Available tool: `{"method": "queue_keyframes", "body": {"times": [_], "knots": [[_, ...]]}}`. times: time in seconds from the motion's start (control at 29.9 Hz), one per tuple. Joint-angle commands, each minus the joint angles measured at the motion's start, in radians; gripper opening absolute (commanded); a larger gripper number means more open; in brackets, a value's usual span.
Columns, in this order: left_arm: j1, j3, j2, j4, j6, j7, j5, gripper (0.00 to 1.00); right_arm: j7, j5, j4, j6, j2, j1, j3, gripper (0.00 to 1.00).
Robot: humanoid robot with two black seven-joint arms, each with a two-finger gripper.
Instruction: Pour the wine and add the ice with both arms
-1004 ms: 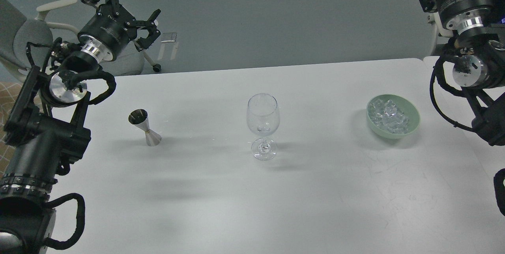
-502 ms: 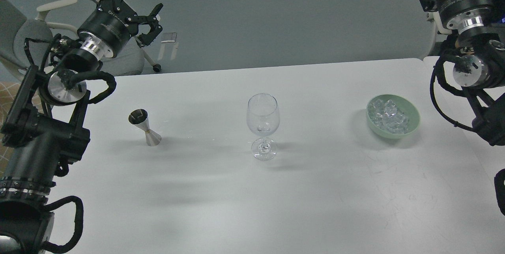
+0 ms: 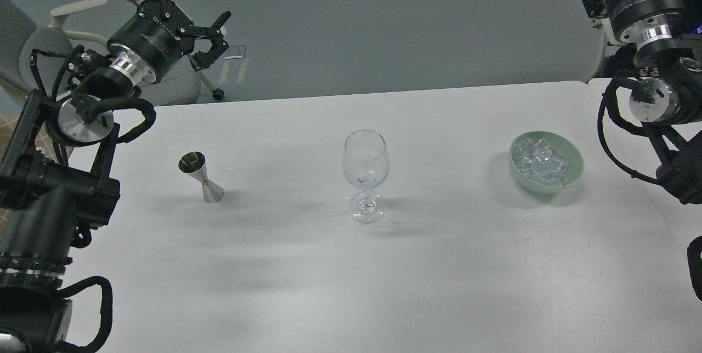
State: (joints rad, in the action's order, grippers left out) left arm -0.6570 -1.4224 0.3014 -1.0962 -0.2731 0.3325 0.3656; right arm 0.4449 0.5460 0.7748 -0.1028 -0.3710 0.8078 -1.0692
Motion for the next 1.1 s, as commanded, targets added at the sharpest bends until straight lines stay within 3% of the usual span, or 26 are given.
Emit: {"method": "queue_keyframes", "body": {"times": [0.0, 0.3, 0.5, 0.67, 0.9, 1.07], "knots": [[0.039, -0.006, 0.040, -0.049, 0.020, 0.010, -0.031, 0.97, 0.000, 0.000, 0.000, 0.000, 0.001, -0.001, 0.000, 1.00], [0.252, -0.099, 0.113, -0.267, 0.121, 0.086, -0.157, 0.96, 0.000, 0.000, 0.004, 0.000, -0.008, -0.007, 0.000, 1.00], [0.420, -0.202, 0.110, -0.411, 0.143, 0.148, -0.163, 0.95, 0.000, 0.000, 0.006, -0.001, -0.006, -0.015, 0.000, 1.00], [0.580, -0.253, 0.108, -0.522, 0.187, 0.151, -0.230, 0.95, 0.000, 0.000, 0.006, 0.000, -0.006, -0.018, 0.000, 1.00], [0.781, -0.302, 0.076, -0.629, 0.189, 0.151, -0.252, 0.95, 0.000, 0.000, 0.008, 0.000, -0.006, -0.032, 0.000, 1.00], [0.901, -0.296, -0.030, -0.643, 0.181, 0.148, -0.249, 0.95, 0.000, 0.002, 0.008, 0.000, -0.003, -0.038, 0.002, 1.00]]}}
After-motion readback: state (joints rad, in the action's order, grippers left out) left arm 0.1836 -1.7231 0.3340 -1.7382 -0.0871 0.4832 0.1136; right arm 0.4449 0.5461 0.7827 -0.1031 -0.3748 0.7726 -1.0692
